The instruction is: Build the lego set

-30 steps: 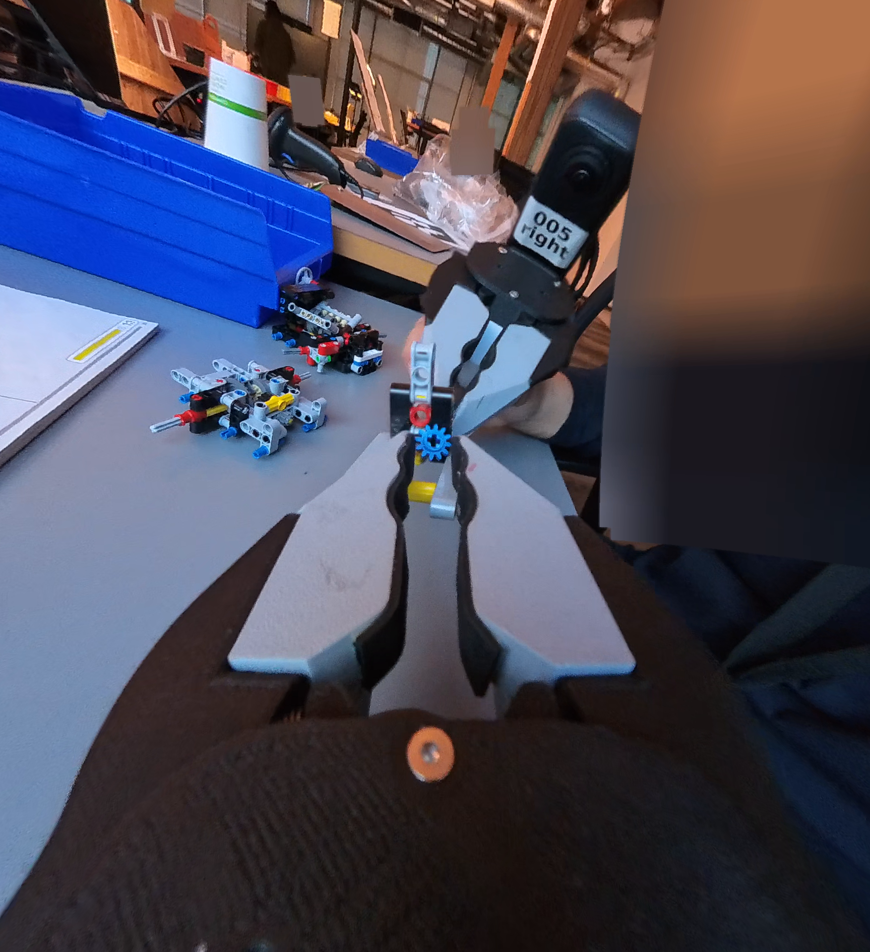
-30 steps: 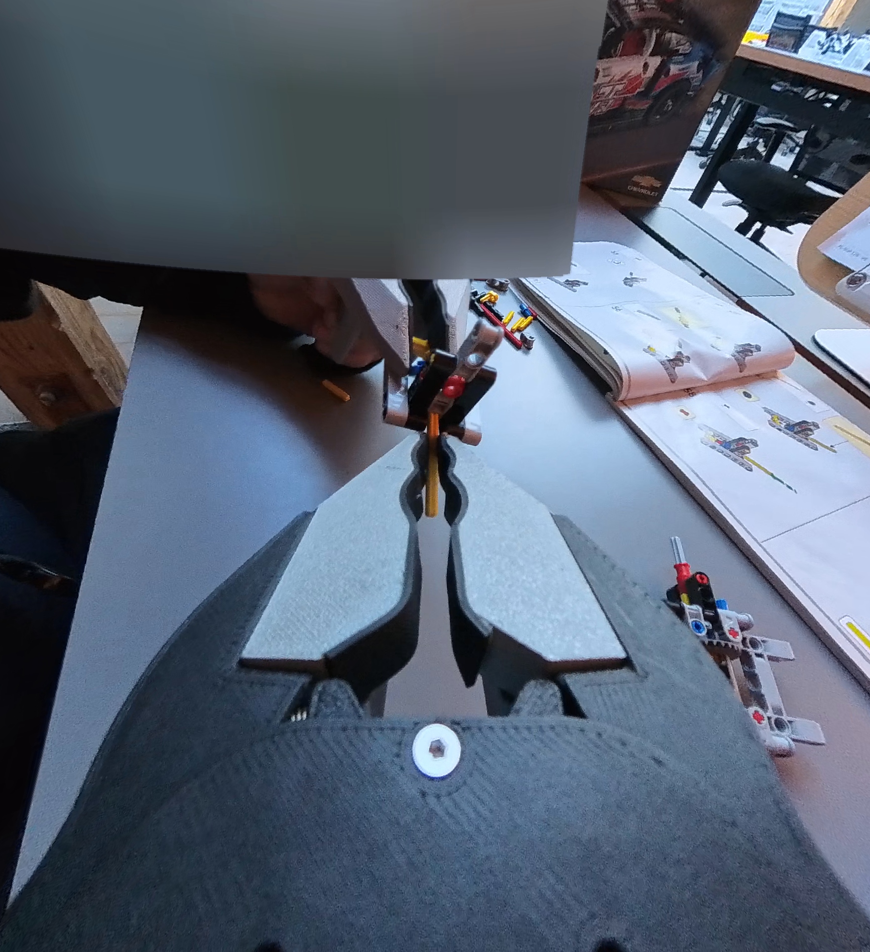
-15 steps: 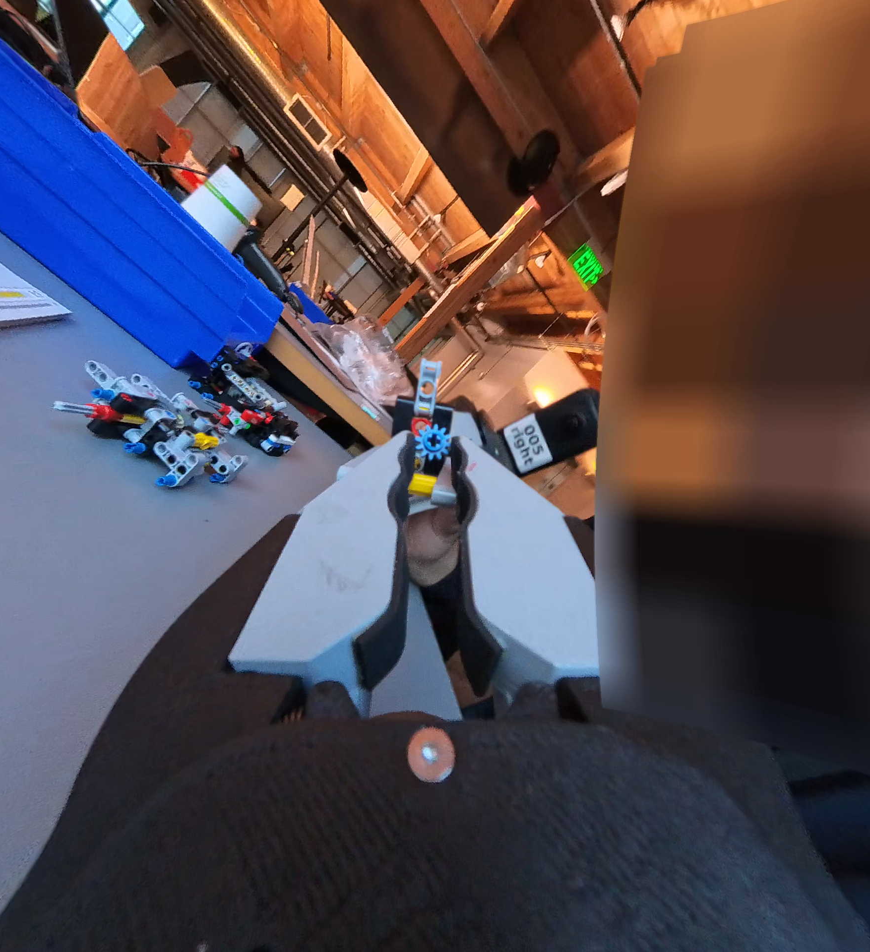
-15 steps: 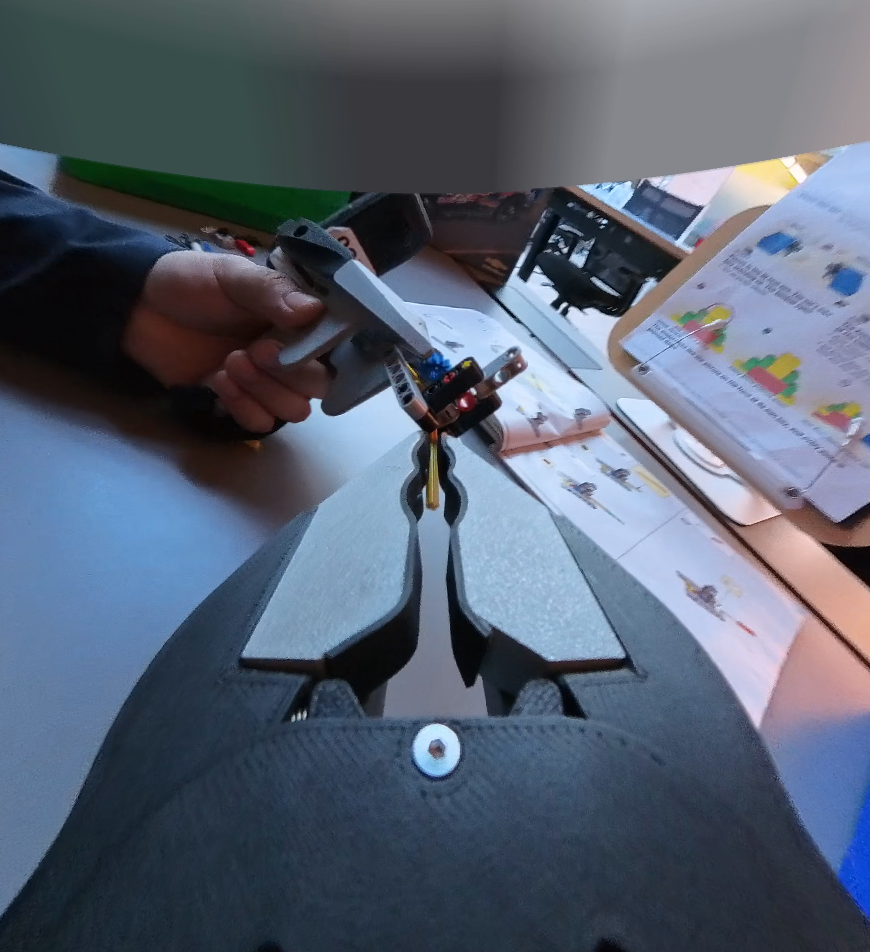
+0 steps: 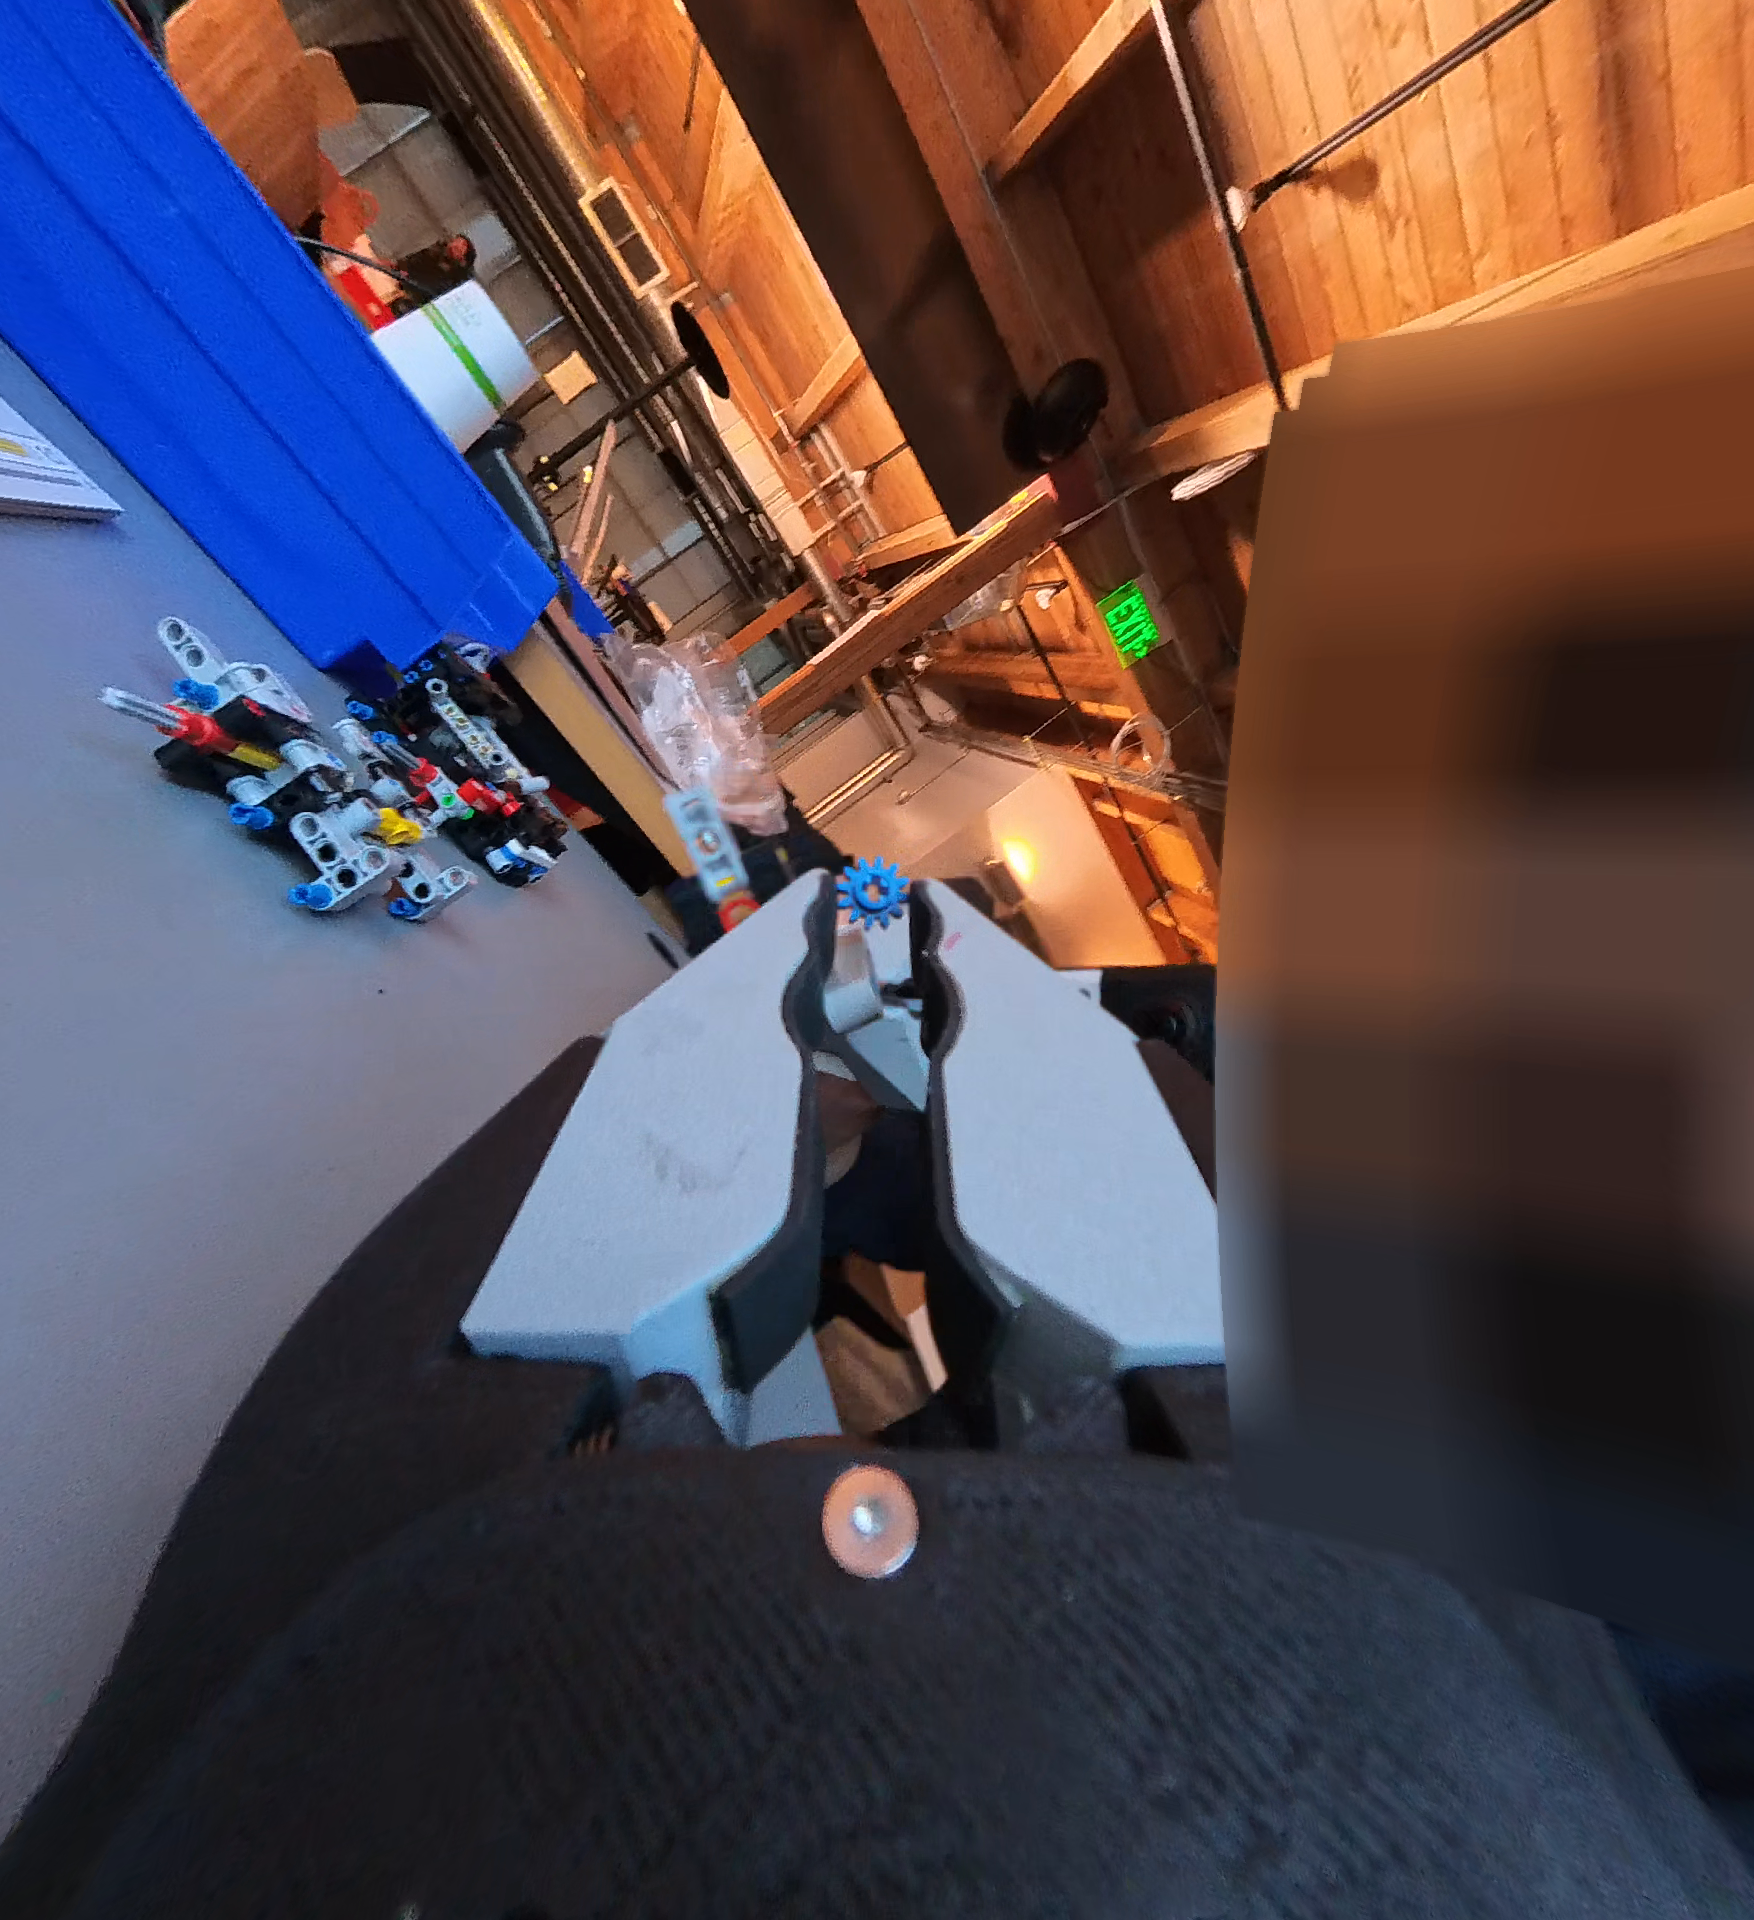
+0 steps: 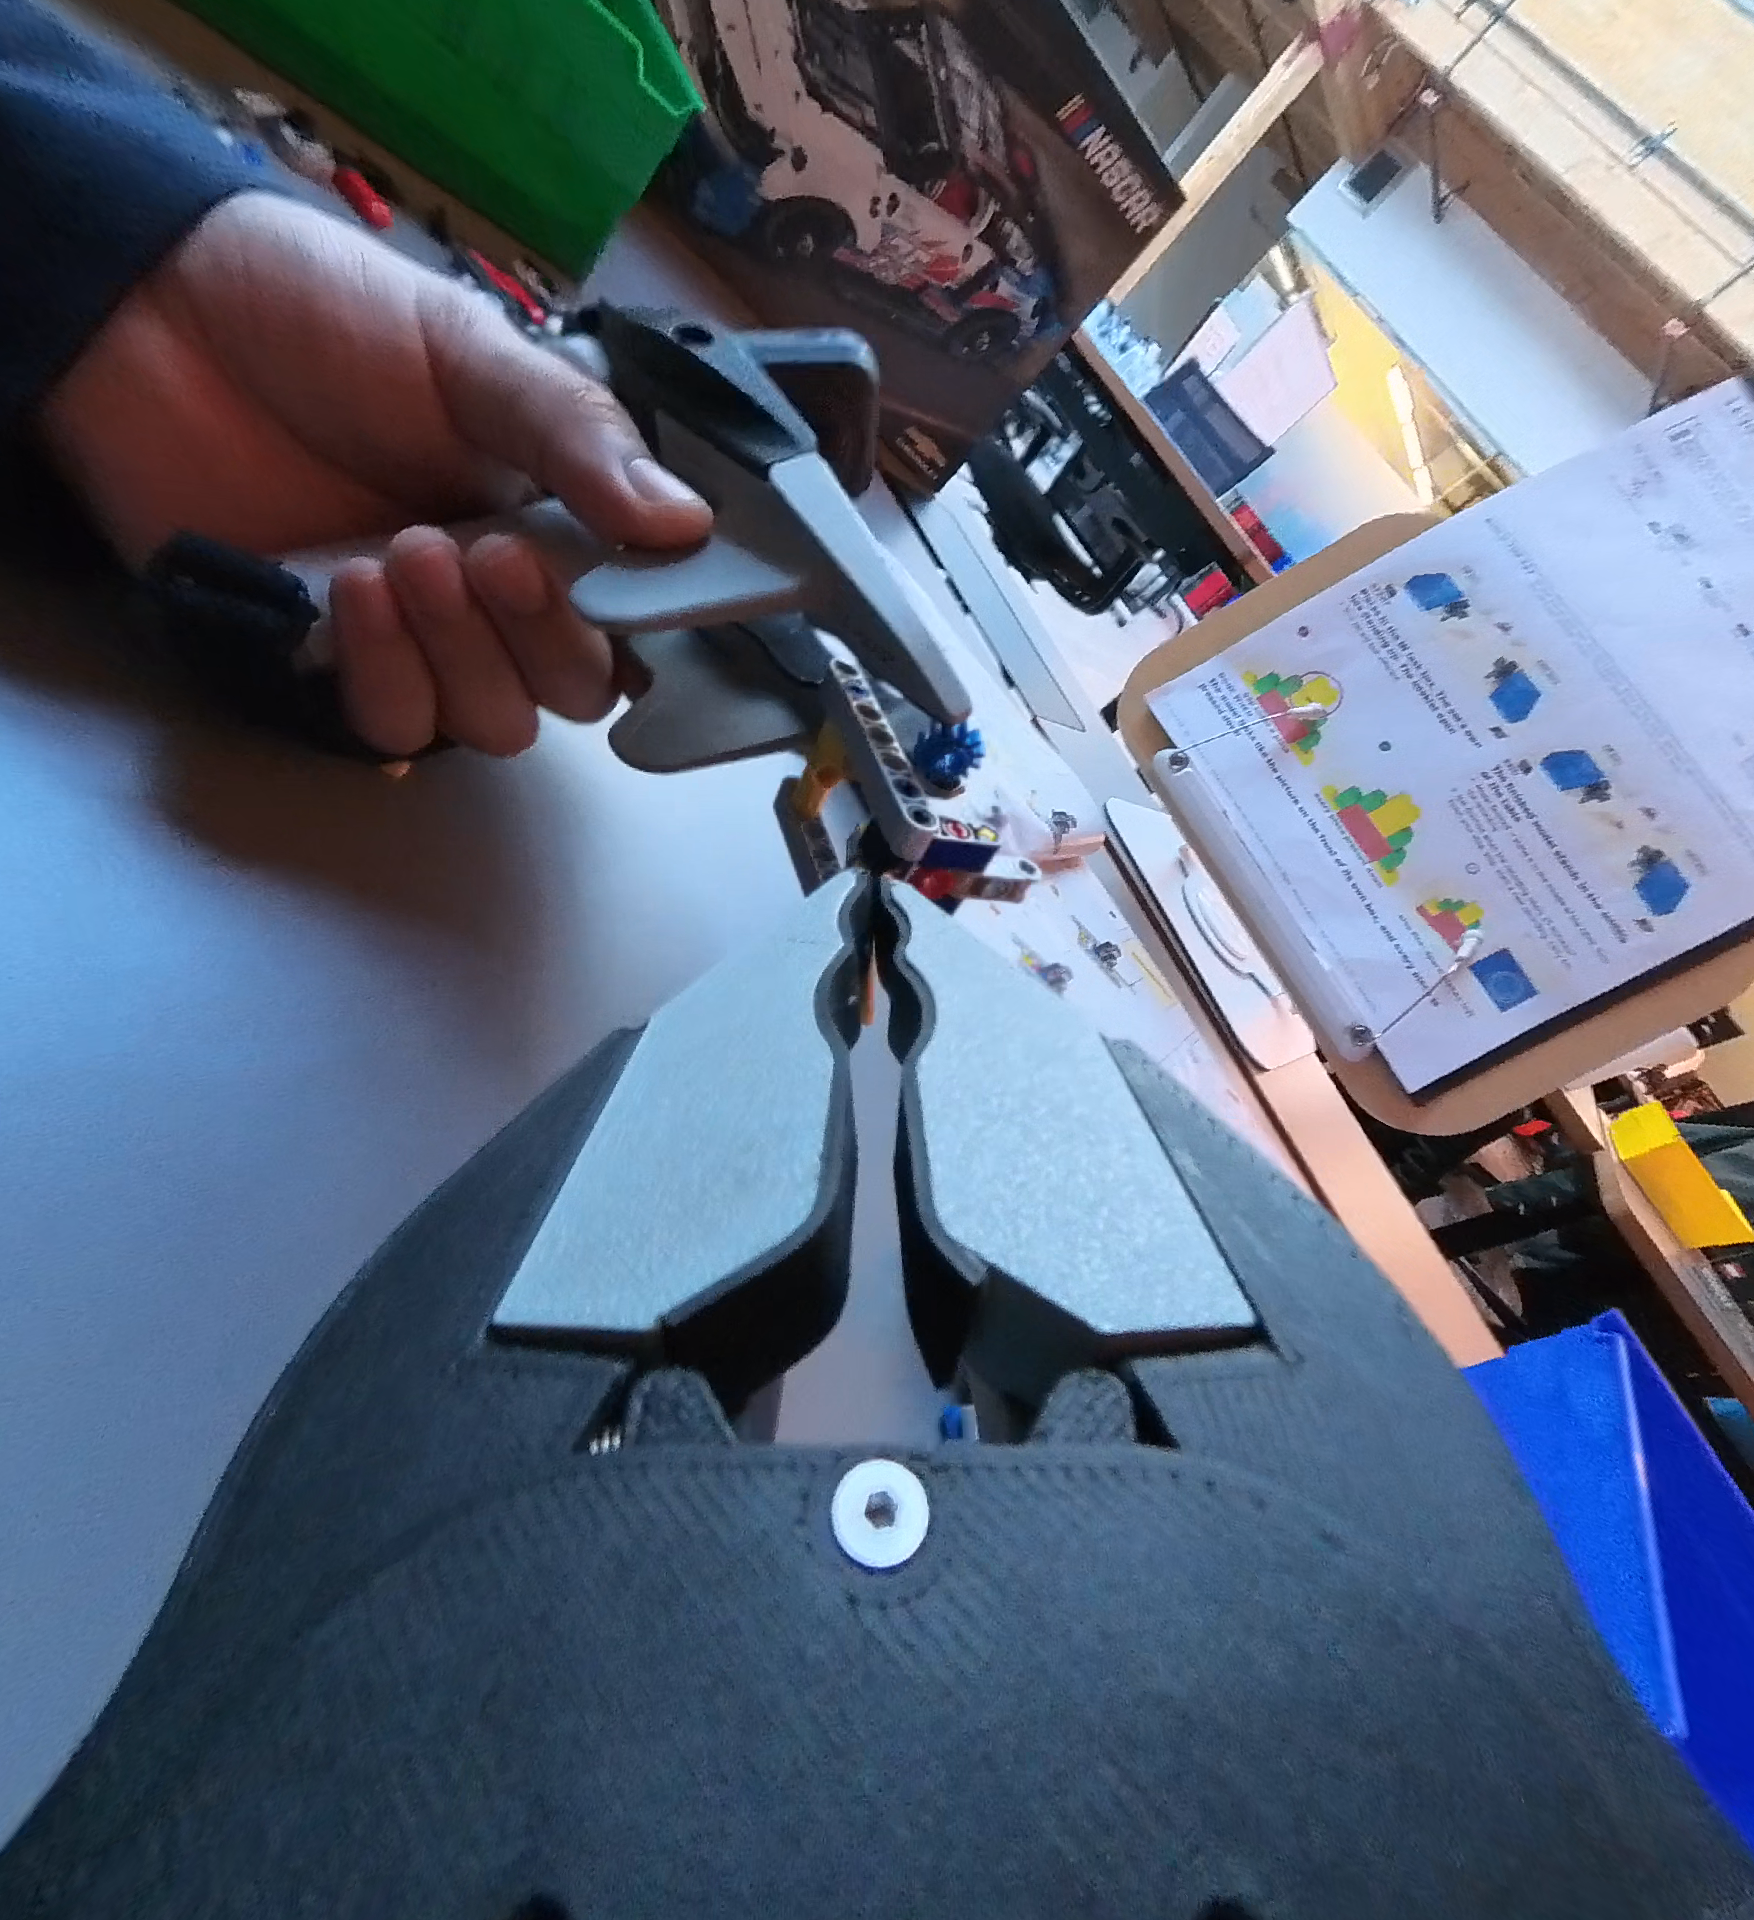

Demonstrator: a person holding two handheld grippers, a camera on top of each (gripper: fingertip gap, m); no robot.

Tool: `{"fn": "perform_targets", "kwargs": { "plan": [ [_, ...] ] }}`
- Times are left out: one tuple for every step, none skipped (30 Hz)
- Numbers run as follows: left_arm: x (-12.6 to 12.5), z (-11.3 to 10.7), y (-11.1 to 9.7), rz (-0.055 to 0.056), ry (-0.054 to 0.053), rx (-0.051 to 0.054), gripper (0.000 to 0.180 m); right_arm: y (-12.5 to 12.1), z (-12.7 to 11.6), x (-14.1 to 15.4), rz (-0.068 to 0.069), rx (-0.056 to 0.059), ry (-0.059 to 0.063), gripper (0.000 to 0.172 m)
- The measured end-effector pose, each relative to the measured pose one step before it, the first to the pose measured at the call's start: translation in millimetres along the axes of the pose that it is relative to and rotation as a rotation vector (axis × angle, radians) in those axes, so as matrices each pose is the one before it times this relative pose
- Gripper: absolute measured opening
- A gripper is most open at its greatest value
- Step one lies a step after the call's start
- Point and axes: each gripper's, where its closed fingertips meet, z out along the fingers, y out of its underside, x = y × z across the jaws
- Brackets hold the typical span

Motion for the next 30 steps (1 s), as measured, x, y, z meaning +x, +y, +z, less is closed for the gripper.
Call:
{"fn": "perform_targets", "kwargs": {
  "plan": [
    [-0.71, -1.29, -0.24, 0.0244, -0.0179, -0.0089, 0.011, 4.99, 1.41, -2.46, -0.0042, -0.0176, -0.0168, 0.0],
    [-0.48, -1.88, -0.41, 0.0291, -0.0214, -0.0117, 0.011, 5.42, 1.42, -2.21, -0.0059, -0.021, -0.0145, 0.0],
    [-0.15, -2.3, -0.96, 0.03, -0.0203, -0.0137, 0.011, 3.91, 0.92, -2.21, -0.0077, -0.012, -0.0137, 0.0],
    [-1.0, -2.94, -1.71, 0.0298, -0.0246, -0.0097, 0.011, 3.01, 0.72, -2.27, -0.0037, -0.0062, -0.0153, 0.0],
    [-2.43, -3.2, -1.66, 0.0319, -0.0311, -0.0089, 0.011, 4.01, 1.16, -2.45, 0.0037, -0.0117, -0.0186, 0.0],
    [-3.66, -2.94, -0.47, 0.0286, -0.0326, -0.0149, 0.011, 5.09, 1.92, -3.29, 0.0078, -0.0157, -0.0254, 0.0],
    [-4.94, -2.39, 1.09, 0.0169, -0.0351, -0.0205, 0.011, 5.79, 2.34, -4.89, 0.0124, -0.0168, -0.0389, 0.0],
    [-3.23, -1.85, 0.78, 0.0068, -0.0205, -0.0138, 0.011, 6.55, 2.44, -4.02, 0.0195, -0.0207, -0.0359, 0.0],
    [-0.76, -1.52, -0.72, -0.0003, -0.0036, -0.0002, 0.011, 6.02, 1.47, -0.72, 0.022, -0.0199, -0.018, 0.0],
    [0.03, -1.26, -1.34, -0.0049, 0.0017, 0.0071, 0.011, 2.3, -0.66, 1.61, 0.0185, 0.0009, -0.0055, 0.0],
    [-0.09, -0.84, -0.84, -0.0038, 0.0006, 0.0031, 0.011, -0.79, -2.38, 2.21, 0.0186, 0.0191, -0.0054, 0.0],
    [-0.14, -0.37, 0.35, 0.0019, -0.002, -0.0056, 0.011, -0.5, -2.57, 2.57, 0.0232, 0.0182, -0.0062, 0.0],
    [0.0, -0.09, 0.92, 0.007, -0.0044, -0.0109, 0.011, 1.66, -1.92, 3.3, 0.0278, 0.0053, -0.007, 0.0],
    [-0.06, -0.19, 1.33, 0.0121, -0.0073, -0.0147, 0.011, 3.04, -0.88, 2.47, 0.0305, -0.0028, -0.0187, 0.0],
    [0.3, 0.01, 2.57, 0.017, -0.0081, -0.0239, 0.011, 4.06, -0.23, 1.95, 0.0327, -0.0095, -0.0267, 0.005],
    [1.08, 0.08, 4.12, 0.0206, -0.0067, -0.0348, 0.011, 5.08, 0.12, 2.61, 0.0309, -0.0159, -0.0243, 0.009],
    [0.15, -0.29, 4.29, 0.0267, -0.017, -0.0379, 0.011, 5.15, 0.59, 1.8, 0.0254, -0.0161, -0.0291, 0.012],
    [-0.71, -0.37, 4.36, 0.0365, -0.026, -0.037, 0.011, 5.16, 1.24, 1.55, 0.0217, -0.0171, -0.0295, 0.021],
    [-1.18, -0.25, 5.52, 0.04, -0.031, -0.0452, 0.011, 5.52, 1.77, 1.5, 0.0141, -0.0198, -0.0268, 0.029],
    [-0.64, 0.14, 5.23, 0.0375, -0.0284, -0.0447, 0.011, 5.53, 2.28, -0.31, 0.0056, -0.0229, -0.0361, 0.031],
    [0.84, 0.33, 3.65, 0.0314, -0.0163, -0.0333, 0.011, 4.19, 2.54, -0.47, 0.0001, -0.02, -0.0338, 0.032],
    [1.88, 0.55, 1.98, 0.0231, -0.0048, -0.0215, 0.011, 2.17, 2.54, 1.88, -0.0055, -0.0124, -0.0151, 0.034],
    [1.1, 0.53, 0.31, 0.0139, -0.0019, -0.0069, 0.011, 0.35, 2.34, 1.12, -0.0103, -0.0055, -0.0192, 0.033],
    [0.24, 0.53, -0.14, 0.0048, 0.0025, 0.0012, 0.011, -0.57, 2.34, 0.05, -0.0059, -0.005, -0.0276, 0.03],
    [-0.07, 0.64, 0.92, -0.0061, 0.0082, -0.0016, 0.011, -1.16, 2.18, 0.26, -0.0013, -0.0035, -0.0244, 0.027],
    [-0.39, 0.68, 1.92, -0.0132, 0.0114, -0.0058, 0.011, -0.83, 2.09, 0.16, -0.0022, -0.0029, -0.0221, 0.025],
    [-1.14, 0.69, 2.35, -0.0129, 0.0066, -0.0069, 0.011, 0.48, 1.88, -1.11, -0.0046, -0.0095, -0.0254, 0.02],
    [-1.4, 0.56, 2.25, -0.0085, 0.0021, -0.0071, 0.011, 1.7, 1.62, -1.98, -0.005, -0.0142, -0.0251, 0.01],
    [-1.22, 0.69, 1.51, -0.0042, -0.0007, -0.0067, 0.011, 1.5, 1.39, -2.81, -0.0045, -0.0112, -0.0228, 0.005],
    [-1.02, 0.72, 0.76, 0.0008, -0.0031, -0.0057, 0.011, 0.87, 1.34, -1.89, -0.0049, -0.0061, -0.0115, 0.005]
  ]
}}
